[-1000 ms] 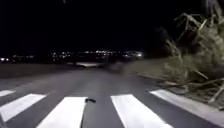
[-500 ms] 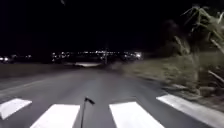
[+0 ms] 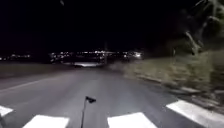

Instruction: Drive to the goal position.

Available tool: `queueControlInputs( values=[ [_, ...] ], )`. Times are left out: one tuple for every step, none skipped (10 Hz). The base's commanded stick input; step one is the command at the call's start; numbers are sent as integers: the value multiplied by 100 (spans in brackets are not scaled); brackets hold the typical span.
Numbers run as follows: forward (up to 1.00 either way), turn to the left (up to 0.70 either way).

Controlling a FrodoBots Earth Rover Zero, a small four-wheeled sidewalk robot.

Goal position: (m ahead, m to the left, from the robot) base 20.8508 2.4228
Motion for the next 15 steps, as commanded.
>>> queueControlInputs(
  values=[
    [70, 0],
    [70, 0],
    [70, 0],
    [70, 0],
    [70, 0],
    [70, 0],
    [70, 0],
    [70, 0],
    [70, 0],
    [70, 0],
    [70, 0],
    [70, 0],
    [70, 0],
    [70, 0],
    [70, 0]
  ],
)
